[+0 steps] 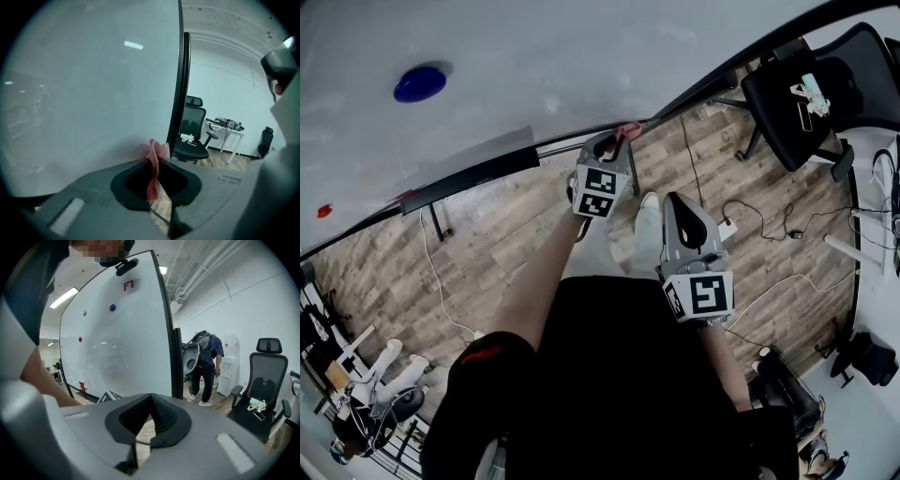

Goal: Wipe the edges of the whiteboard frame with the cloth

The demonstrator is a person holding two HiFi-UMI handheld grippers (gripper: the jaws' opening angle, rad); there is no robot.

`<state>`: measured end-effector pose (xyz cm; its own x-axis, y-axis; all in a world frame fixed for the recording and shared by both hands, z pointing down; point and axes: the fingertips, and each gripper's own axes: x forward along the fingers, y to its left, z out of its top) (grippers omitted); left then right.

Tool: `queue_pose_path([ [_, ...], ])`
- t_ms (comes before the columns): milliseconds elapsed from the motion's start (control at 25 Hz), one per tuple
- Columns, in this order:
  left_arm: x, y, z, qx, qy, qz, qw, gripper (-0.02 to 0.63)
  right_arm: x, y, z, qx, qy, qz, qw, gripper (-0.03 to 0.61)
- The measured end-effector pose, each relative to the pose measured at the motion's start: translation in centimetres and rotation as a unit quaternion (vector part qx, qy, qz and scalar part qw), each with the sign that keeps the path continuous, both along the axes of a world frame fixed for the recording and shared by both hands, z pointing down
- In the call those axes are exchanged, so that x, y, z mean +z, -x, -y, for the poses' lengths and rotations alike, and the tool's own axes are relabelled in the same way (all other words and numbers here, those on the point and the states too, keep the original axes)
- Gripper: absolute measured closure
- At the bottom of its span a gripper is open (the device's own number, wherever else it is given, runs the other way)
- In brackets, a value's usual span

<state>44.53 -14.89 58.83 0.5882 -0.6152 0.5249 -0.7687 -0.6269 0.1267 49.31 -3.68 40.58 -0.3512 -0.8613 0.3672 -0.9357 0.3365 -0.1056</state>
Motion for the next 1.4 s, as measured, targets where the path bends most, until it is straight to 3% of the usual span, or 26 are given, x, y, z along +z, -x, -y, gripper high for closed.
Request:
queue_pose_path([
  [1400,0.4,6.0,0.2,-0.039,0.021,0.015,0.9989,0.575,0.4,4.8,0.1,0.001,-0.003,-0.004,1.0,0.577],
])
